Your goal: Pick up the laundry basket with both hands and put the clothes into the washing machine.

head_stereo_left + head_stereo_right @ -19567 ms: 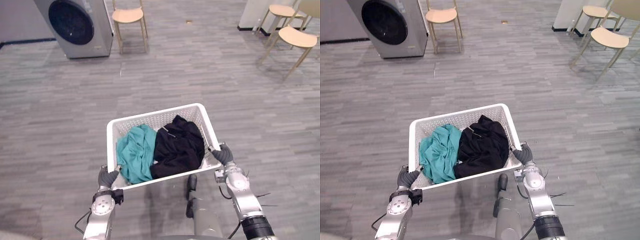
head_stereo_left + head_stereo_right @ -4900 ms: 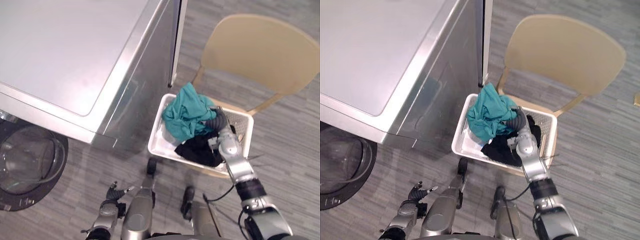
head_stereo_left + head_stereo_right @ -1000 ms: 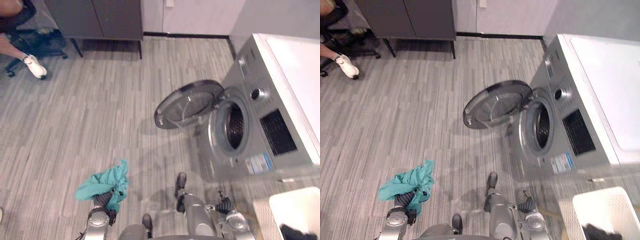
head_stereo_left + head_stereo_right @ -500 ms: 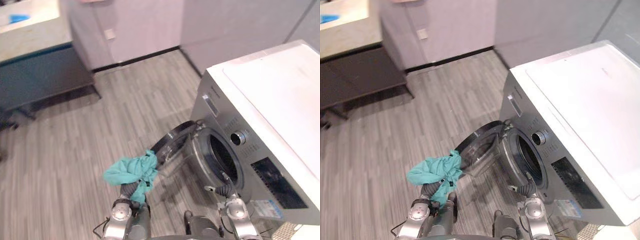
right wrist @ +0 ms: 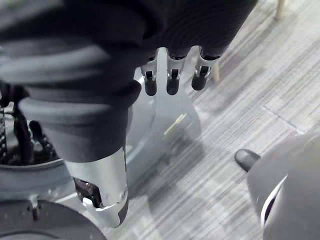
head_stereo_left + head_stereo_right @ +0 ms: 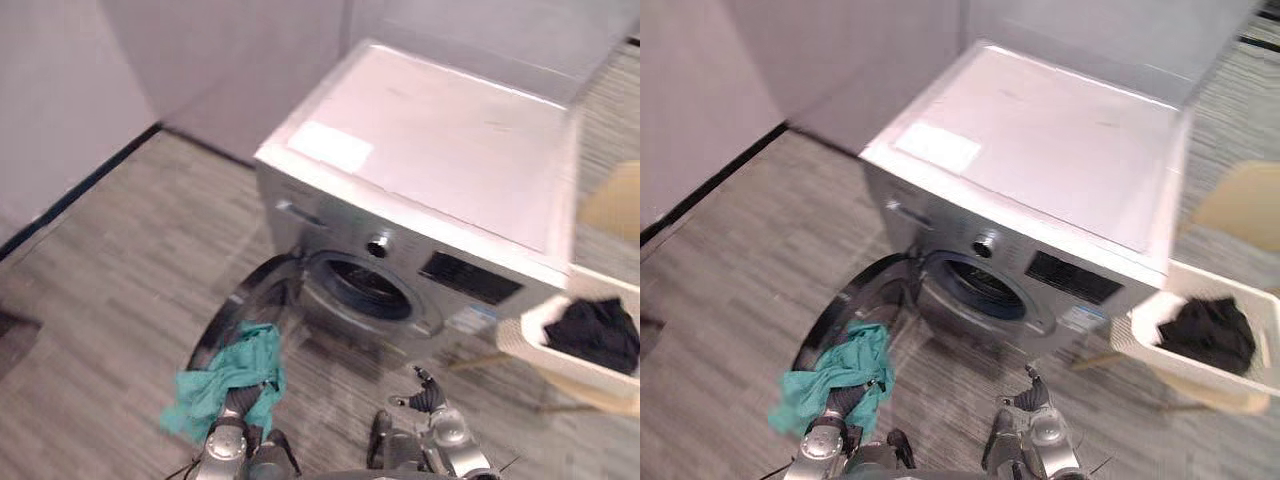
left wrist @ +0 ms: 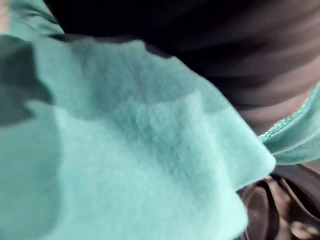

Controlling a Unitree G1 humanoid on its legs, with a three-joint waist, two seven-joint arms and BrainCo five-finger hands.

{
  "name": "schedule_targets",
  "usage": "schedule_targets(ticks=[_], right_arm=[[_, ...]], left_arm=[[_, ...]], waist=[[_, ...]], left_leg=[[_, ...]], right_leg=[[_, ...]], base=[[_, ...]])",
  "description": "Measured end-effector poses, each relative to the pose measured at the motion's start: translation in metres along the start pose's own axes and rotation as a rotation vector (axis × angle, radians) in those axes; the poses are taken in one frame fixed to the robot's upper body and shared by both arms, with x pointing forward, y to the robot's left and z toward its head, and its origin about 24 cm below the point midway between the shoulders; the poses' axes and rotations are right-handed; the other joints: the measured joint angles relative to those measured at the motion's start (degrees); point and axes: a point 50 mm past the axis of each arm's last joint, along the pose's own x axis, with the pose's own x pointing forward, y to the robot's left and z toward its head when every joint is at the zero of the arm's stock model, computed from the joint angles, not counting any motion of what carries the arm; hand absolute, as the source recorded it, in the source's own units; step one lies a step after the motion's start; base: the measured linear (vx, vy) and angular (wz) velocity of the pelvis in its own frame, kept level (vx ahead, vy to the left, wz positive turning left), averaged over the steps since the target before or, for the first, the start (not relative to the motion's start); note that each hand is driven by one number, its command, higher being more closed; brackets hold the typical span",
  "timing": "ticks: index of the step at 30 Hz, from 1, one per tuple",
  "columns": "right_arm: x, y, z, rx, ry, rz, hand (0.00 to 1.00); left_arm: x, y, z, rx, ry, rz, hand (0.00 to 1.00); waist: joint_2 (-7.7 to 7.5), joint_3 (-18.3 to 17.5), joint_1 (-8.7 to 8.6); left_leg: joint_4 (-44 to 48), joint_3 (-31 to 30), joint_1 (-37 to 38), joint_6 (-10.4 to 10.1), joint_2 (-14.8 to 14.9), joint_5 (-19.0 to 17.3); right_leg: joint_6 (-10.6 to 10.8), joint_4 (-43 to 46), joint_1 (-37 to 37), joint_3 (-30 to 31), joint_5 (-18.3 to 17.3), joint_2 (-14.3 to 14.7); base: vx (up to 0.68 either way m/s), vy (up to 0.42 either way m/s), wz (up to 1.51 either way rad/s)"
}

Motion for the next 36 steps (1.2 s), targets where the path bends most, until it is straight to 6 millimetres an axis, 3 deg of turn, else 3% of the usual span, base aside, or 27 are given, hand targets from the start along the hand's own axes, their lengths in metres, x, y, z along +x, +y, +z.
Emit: schedule_targets(ticks=[2, 5, 7, 9, 10, 12, 14, 15, 17, 18, 19, 20, 22, 24, 25, 27, 32, 36], right_arm=[[0.000, -0.002, 0.000, -0.006, -0.009, -0.004, 0.00], [0.000, -0.011, -0.007, -0.025, 0.008, -0.021, 0.00], [-0.002, -0.012, -0.016, -0.031, 0.037, -0.025, 0.00], [-0.003, -0.022, -0.023, -0.046, 0.053, -0.046, 0.00], [-0.003, -0.022, -0.023, -0.044, 0.056, -0.048, 0.00], [-0.002, -0.029, -0.024, -0.022, 0.064, -0.076, 0.00], [-0.001, -0.030, -0.023, -0.021, 0.061, -0.079, 0.00], [-0.001, -0.031, -0.022, -0.021, 0.058, -0.080, 0.00], [0.001, -0.025, -0.015, -0.013, 0.045, -0.067, 0.00], [0.002, -0.026, -0.014, -0.011, 0.039, -0.071, 0.00], [0.004, -0.032, -0.007, -0.007, 0.019, -0.090, 0.00], [0.007, -0.037, 0.001, 0.000, -0.004, -0.120, 0.00], [0.013, -0.049, 0.026, 0.042, -0.077, -0.178, 0.00], [0.014, -0.062, 0.069, 0.074, -0.229, -0.242, 0.00], [0.013, -0.064, 0.079, 0.084, -0.265, -0.255, 0.00], [0.006, -0.070, 0.113, 0.129, -0.387, -0.298, 0.00], [-0.013, -0.081, 0.176, 0.208, -0.610, -0.372, 0.00], [-0.032, -0.088, 0.204, 0.268, -0.739, -0.411, 0.00]], left_arm=[[0.006, 0.003, 0.011, 0.005, -0.041, 0.011, 1.00], [0.007, 0.001, 0.017, 0.017, -0.062, 0.021, 1.00], [0.005, -0.006, 0.017, 0.009, -0.058, 0.020, 1.00], [0.002, -0.016, 0.015, -0.015, -0.044, 0.002, 1.00], [0.002, -0.018, 0.016, -0.017, -0.044, -0.003, 1.00], [0.002, -0.019, 0.017, -0.020, -0.046, -0.004, 1.00], [0.003, -0.016, 0.017, -0.018, -0.046, 0.018, 1.00], [0.003, -0.015, 0.017, -0.020, -0.046, 0.023, 1.00], [0.006, -0.009, 0.018, -0.013, -0.049, 0.049, 1.00], [0.008, -0.007, 0.023, -0.012, -0.062, 0.056, 1.00], [0.014, -0.002, 0.034, -0.009, -0.096, 0.070, 1.00], [0.019, 0.000, 0.046, -0.025, -0.126, 0.077, 1.00], [0.027, 0.008, 0.072, -0.043, -0.201, 0.116, 1.00], [0.033, 0.018, 0.114, -0.082, -0.328, 0.165, 1.00], [0.034, 0.021, 0.127, -0.089, -0.367, 0.176, 1.00], [0.035, 0.030, 0.178, -0.096, -0.516, 0.209, 1.00], [0.016, 0.046, 0.259, -0.173, -0.776, 0.274, 1.00], [-0.009, 0.078, 0.323, -0.174, -0.982, 0.379, 1.00]], waist=[[0.67, -0.33, -0.45], [1.47, -0.70, -0.26], [1.77, -0.50, -0.16], [3.57, 0.21, -0.08], [3.44, 0.44, -0.13], [3.89, 0.57, 0.01], [4.27, 0.72, 0.05], [4.65, 0.73, 0.05], [4.58, 1.71, -0.26], [3.51, 2.25, -0.62], [3.56, 4.82, -0.31], [2.50, 5.75, -0.36], [2.46, 8.92, -0.34], [3.47, 11.59, -0.74], [3.49, 12.51, -0.88], [2.05, 15.74, -1.34], [1.46, 18.21, -1.65], [1.39, 20.52, -2.09]], left_leg=[[-0.05, -1.25, 0.55, -0.84, 1.15, 0.54], [3.95, -1.84, -0.27, -0.97, 3.71, 0.44], [12.65, -4.05, -2.50, -1.09, 6.77, 0.35], [22.00, -9.84, -5.29, -1.07, 8.97, 0.73], [23.03, -11.67, -6.21, -1.03, 8.70, 0.02], [20.30, -17.46, -6.33, -0.89, 4.81, -2.63], [11.28, -24.55, -6.38, -0.97, -0.95, -3.69], [8.12, -26.32, -6.32, -1.22, -1.76, -3.55], [6.18, -24.61, -6.70, -1.20, -3.31, -4.32], [7.25, -23.82, -6.89, -0.77, -3.77, -4.63], [10.84, -22.41, -8.69, 0.63, -4.19, -5.13], [13.98, -21.35, -10.97, 1.02, -4.38, -5.64], [19.76, -18.75, -16.47, 1.57, -4.26, -6.59], [28.26, -16.93, -24.90, 2.68, -1.84, -10.83], [30.39, -16.51, -26.37, 3.08, -0.82, -12.26], [38.37, -15.74, -32.04, 4.19, 0.70, -16.10], [54.09, -15.58, -47.30, 4.36, 5.48, -21.64], [62.46, -17.50, -58.25, 3.64, 8.29, -23.14]], right_leg=[[3.11, -4.52, 1.47, 2.08, 2.45, 2.98], [2.06, -7.34, 1.73, 4.74, 3.07, 5.71], [1.89, -8.57, 3.57, 5.65, 2.55, 6.70], [1.59, -8.41, 5.38, 7.14, 2.00, 8.06], [1.60, -8.49, 5.38, 7.84, 1.94, 8.10], [1.76, -8.41, 5.04, 10.54, 1.91, 7.51], [2.53, -8.07, 3.79, 15.06, 1.58, 7.39], [2.96, -7.61, 3.05, 15.91, 1.64, 7.65], [4.27, -4.13, -0.73, 19.12, 2.05, 7.22], [4.29, -2.35, -2.06, 19.78, 2.05, 6.49], [5.28, 1.53, -4.92, 21.55, 1.40, 5.67], [5.33, 4.32, -7.93, 22.74, 1.28, 5.29], [5.32, 8.82, -14.68, 25.05, 1.29, 4.66], [5.53, 14.13, -23.54, 27.15, 1.04, 6.03], [5.67, 15.70, -25.27, 27.49, 0.55, 6.61], [5.06, 25.21, -32.77, 28.52, -2.86, 6.32], [4.16, 39.19, -50.00, 29.02, -6.01, 6.77], [3.51, 46.42, -60.98, 29.22, -6.70, 8.38]], base=[[0.04, -0.140, -0.85], [0.04, -0.157, -0.59], [0.00, -0.126, -0.33], [-0.01, -0.056, -0.34], [0.01, 0.007, -0.43], [0.02, 0.063, -0.48], [0.01, 0.139, -0.64], [-0.02, 0.184, -0.89], [0.01, 0.198, -0.68], [0.05, 0.195, -0.38], [-0.01, 0.184, -0.41], [-0.05, 0.179, -0.65], [-0.13, 0.112, -0.63], [-0.21, 0.077, -0.65], [-0.18, 0.035, -0.52], [-0.18, -0.009, -0.19], [-0.14, -0.052, -0.26], [-0.07, -0.100, -0.13]])
